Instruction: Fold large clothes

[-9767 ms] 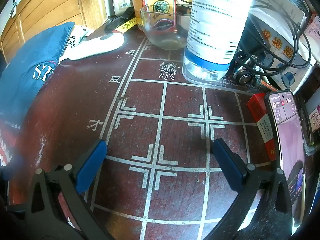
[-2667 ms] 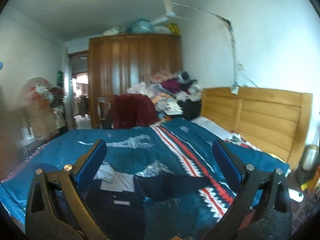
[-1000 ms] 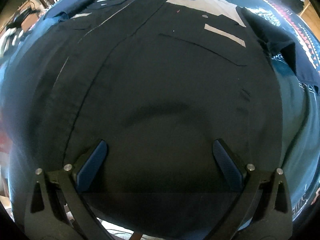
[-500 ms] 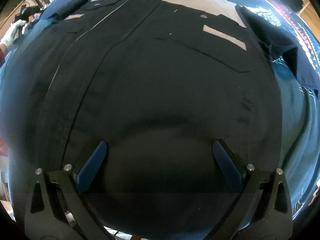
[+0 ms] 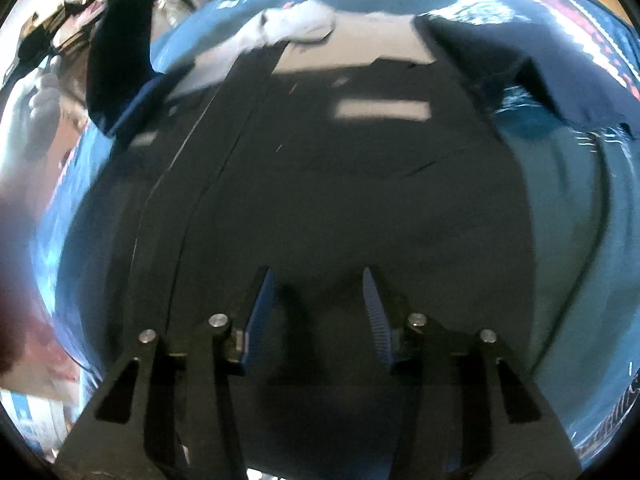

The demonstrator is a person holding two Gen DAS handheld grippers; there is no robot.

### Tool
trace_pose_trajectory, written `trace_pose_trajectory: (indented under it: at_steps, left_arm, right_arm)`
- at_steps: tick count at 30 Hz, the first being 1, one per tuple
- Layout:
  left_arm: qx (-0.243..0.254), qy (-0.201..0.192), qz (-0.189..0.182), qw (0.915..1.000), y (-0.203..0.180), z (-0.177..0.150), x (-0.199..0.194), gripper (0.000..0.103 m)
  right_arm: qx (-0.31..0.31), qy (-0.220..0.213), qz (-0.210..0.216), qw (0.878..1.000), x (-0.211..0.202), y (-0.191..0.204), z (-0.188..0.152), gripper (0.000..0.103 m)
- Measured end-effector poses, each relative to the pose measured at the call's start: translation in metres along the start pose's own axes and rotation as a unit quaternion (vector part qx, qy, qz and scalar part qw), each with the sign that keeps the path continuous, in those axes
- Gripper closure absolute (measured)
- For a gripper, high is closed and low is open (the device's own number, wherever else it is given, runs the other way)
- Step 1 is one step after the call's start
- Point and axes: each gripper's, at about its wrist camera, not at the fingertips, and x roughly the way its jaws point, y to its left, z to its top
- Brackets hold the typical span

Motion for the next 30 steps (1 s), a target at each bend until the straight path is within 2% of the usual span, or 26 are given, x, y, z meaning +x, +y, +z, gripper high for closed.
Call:
trace_pose_trajectory:
  at_steps: [1,2,4,5,7,8,10,11,12,13,14,16,21,24,25,26,27,29,30]
  left_arm:
    - [0.000,0.032,-0.042,0.9986,-0.022,-0.015,0.029,0.060]
    - [-0.004,0.060,-0.070,0.9958,-0.037,-0.028,0.051,0.056]
    - [-0.034,0.118,-0.126,0.9843,-0.056,-0.052,0.086,0.054]
    - [-0.046,0.133,-0.136,0.9807,-0.061,-0.062,0.093,0.054]
    - [-0.043,0.136,-0.128,0.9816,-0.061,-0.071,0.085,0.047]
    - [-0.049,0.125,-0.117,0.9839,-0.051,-0.071,0.071,0.044]
    - [-0.058,0.096,-0.072,0.9911,-0.028,-0.070,0.037,0.035]
    - [-0.054,0.074,-0.023,0.9955,-0.011,-0.068,0.013,0.034]
    - [-0.059,0.060,0.010,0.9964,0.005,-0.067,-0.006,0.034]
    - [-0.072,0.042,0.043,0.9956,0.024,-0.063,-0.026,0.034]
    - [-0.076,0.023,0.093,0.9925,0.042,-0.065,-0.051,0.034]
    - [-0.088,-0.004,0.172,0.9811,0.073,-0.069,-0.094,0.034]
    - [-0.127,-0.019,0.247,0.9604,0.121,-0.092,-0.148,0.034]
    - [-0.113,-0.017,0.260,0.9590,0.129,-0.099,-0.158,0.034]
    - [-0.097,-0.009,0.264,0.9596,0.124,-0.097,-0.151,0.034]
    - [-0.082,0.000,0.265,0.9607,0.122,-0.094,-0.141,0.034]
    - [-0.067,0.011,0.265,0.9620,0.110,-0.096,-0.118,0.034]
    - [-0.030,0.053,0.264,0.9625,0.107,-0.097,-0.084,0.034]
    - [-0.019,0.079,0.276,0.9577,0.110,-0.099,-0.067,0.034]
  right_arm:
    - [0.010,-0.006,0.006,1.000,-0.004,-0.006,0.003,0.057]
    - [0.016,-0.010,0.014,1.000,-0.007,-0.011,0.005,0.056]
    - [0.019,-0.019,0.018,0.999,-0.012,-0.019,0.010,0.050]
    - [0.017,-0.026,0.021,0.999,-0.014,-0.022,0.014,0.046]
    - [0.018,-0.038,0.035,0.999,-0.015,-0.028,0.025,0.043]
    - [0.020,-0.043,0.045,0.998,-0.013,-0.032,0.033,0.043]
    - [0.023,-0.060,0.068,0.996,-0.005,-0.037,0.059,0.043]
    - [0.026,-0.065,0.081,0.994,0.001,-0.039,0.073,0.043]
    - [0.030,-0.069,0.092,0.993,0.006,-0.041,0.085,0.043]
    - [0.033,-0.071,0.107,0.991,0.016,-0.041,0.100,0.043]
    - [0.036,-0.062,0.125,0.990,0.031,-0.040,0.118,0.044]
    - [0.047,-0.042,0.137,0.989,0.060,-0.036,0.142,0.044]
    - [0.090,-0.005,0.162,0.983,0.111,-0.035,0.168,0.055]
    - [0.116,-0.008,0.192,0.974,0.113,-0.034,0.169,0.067]
    - [0.123,-0.010,0.204,0.971,0.113,-0.033,0.170,0.072]
    - [0.128,-0.009,0.214,0.968,0.114,-0.032,0.170,0.082]
    - [0.130,-0.006,0.222,0.966,0.115,-0.030,0.170,0.099]
    - [0.125,-0.002,0.216,0.968,0.117,-0.026,0.171,0.103]
    - [0.121,-0.009,0.208,0.971,0.114,-0.027,0.170,0.103]
